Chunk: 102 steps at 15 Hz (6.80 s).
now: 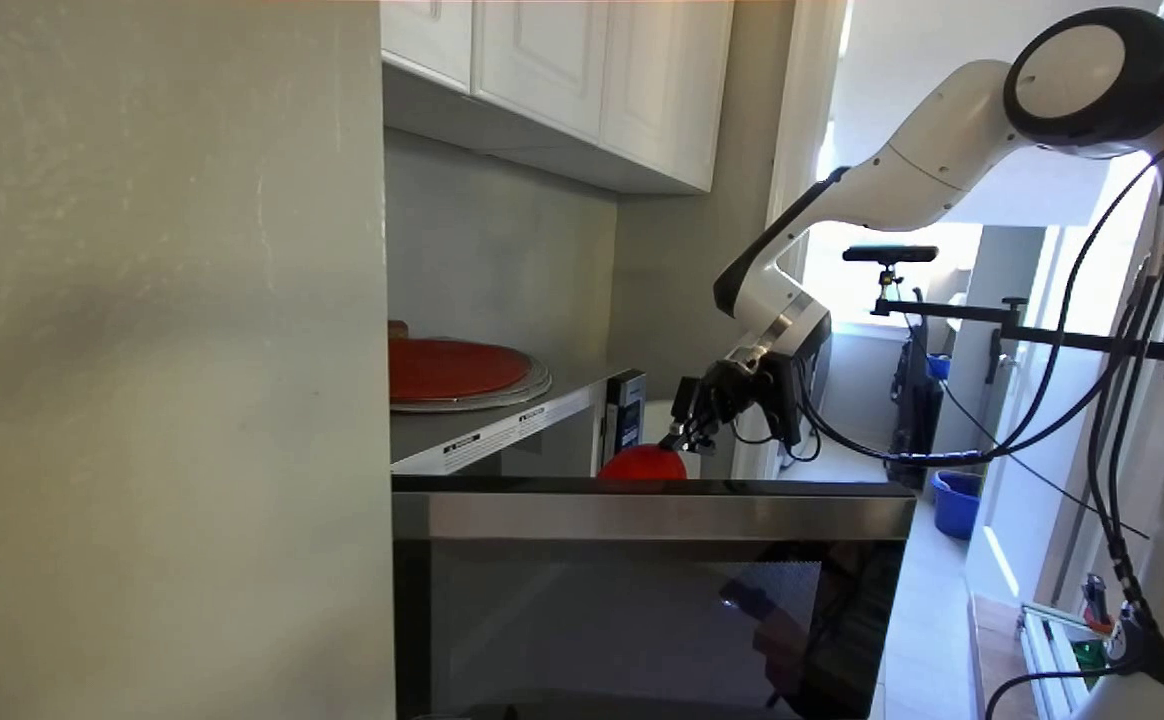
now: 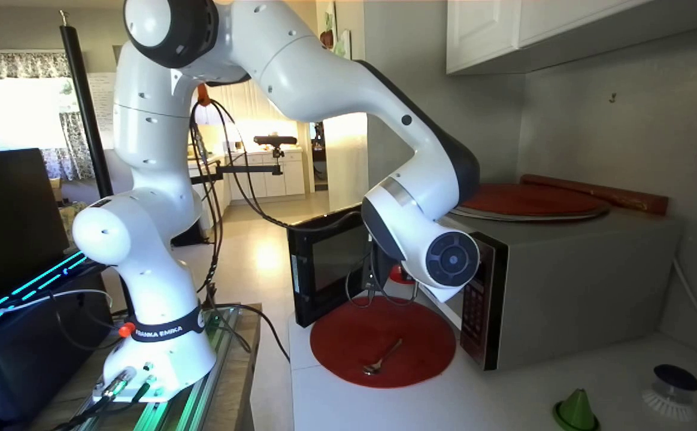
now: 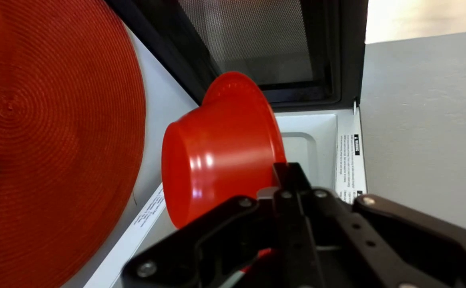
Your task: Open the microwave oven the place the red bowl inside the oven.
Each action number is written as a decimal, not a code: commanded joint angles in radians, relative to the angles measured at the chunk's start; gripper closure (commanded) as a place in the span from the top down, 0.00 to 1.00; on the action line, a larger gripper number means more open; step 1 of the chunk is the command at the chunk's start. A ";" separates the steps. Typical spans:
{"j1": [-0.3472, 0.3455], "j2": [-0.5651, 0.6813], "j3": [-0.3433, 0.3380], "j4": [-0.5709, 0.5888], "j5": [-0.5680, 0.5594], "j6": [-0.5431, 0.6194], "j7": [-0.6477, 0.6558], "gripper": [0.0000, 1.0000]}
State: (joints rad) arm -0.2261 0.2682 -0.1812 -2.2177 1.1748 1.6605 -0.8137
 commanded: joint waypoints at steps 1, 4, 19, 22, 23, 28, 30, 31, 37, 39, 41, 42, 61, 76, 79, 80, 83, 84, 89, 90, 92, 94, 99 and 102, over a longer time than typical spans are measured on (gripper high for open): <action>0.002 0.002 -0.004 0.003 -0.001 -0.003 0.001 0.02; 0.002 0.002 -0.004 0.003 -0.001 -0.003 0.001 0.02; -0.029 0.029 -0.052 -0.006 0.006 0.054 -0.015 0.00; -0.050 0.046 -0.073 -0.007 0.012 0.101 -0.019 0.00; -0.059 0.056 -0.079 -0.005 0.016 0.111 -0.013 0.00; -0.092 0.094 -0.098 0.007 0.038 0.208 -0.032 0.00; -0.104 0.115 -0.100 0.013 0.054 0.264 -0.056 0.00; -0.110 0.127 -0.098 0.017 0.067 0.290 -0.069 0.00; -0.130 0.202 -0.095 0.028 0.142 0.386 -0.100 0.00; -0.136 0.216 -0.098 0.030 0.151 0.399 -0.097 0.00; -0.144 0.216 -0.103 0.033 0.149 0.399 -0.093 0.00; -0.147 0.217 -0.105 0.034 0.144 0.401 -0.091 0.00; -0.156 0.246 -0.110 0.034 0.120 0.481 -0.083 0.75; -0.123 0.075 -0.153 -0.011 -0.098 0.495 -0.038 1.00; -0.106 -0.035 -0.141 -0.029 -0.183 0.554 -0.068 1.00; -0.097 -0.073 -0.133 -0.041 -0.207 0.572 -0.077 1.00; -0.112 -0.048 -0.115 0.006 -0.212 0.563 -0.071 1.00; -0.101 -0.077 -0.110 -0.005 -0.226 0.583 -0.071 1.00; -0.089 -0.112 -0.107 -0.035 -0.240 0.607 -0.081 1.00; -0.089 -0.112 -0.107 -0.035 -0.241 0.607 -0.081 1.00; -0.089 -0.112 -0.107 -0.035 -0.241 0.607 -0.082 1.00; -0.089 -0.112 -0.107 -0.035 -0.241 0.607 -0.082 1.00; -0.089 -0.112 -0.107 -0.035 -0.241 0.607 -0.082 1.00; -0.089 -0.112 -0.107 -0.035 -0.241 0.607 -0.082 1.00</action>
State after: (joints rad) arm -0.3010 0.1576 -0.3020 -2.2530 0.9383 2.2673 -0.8992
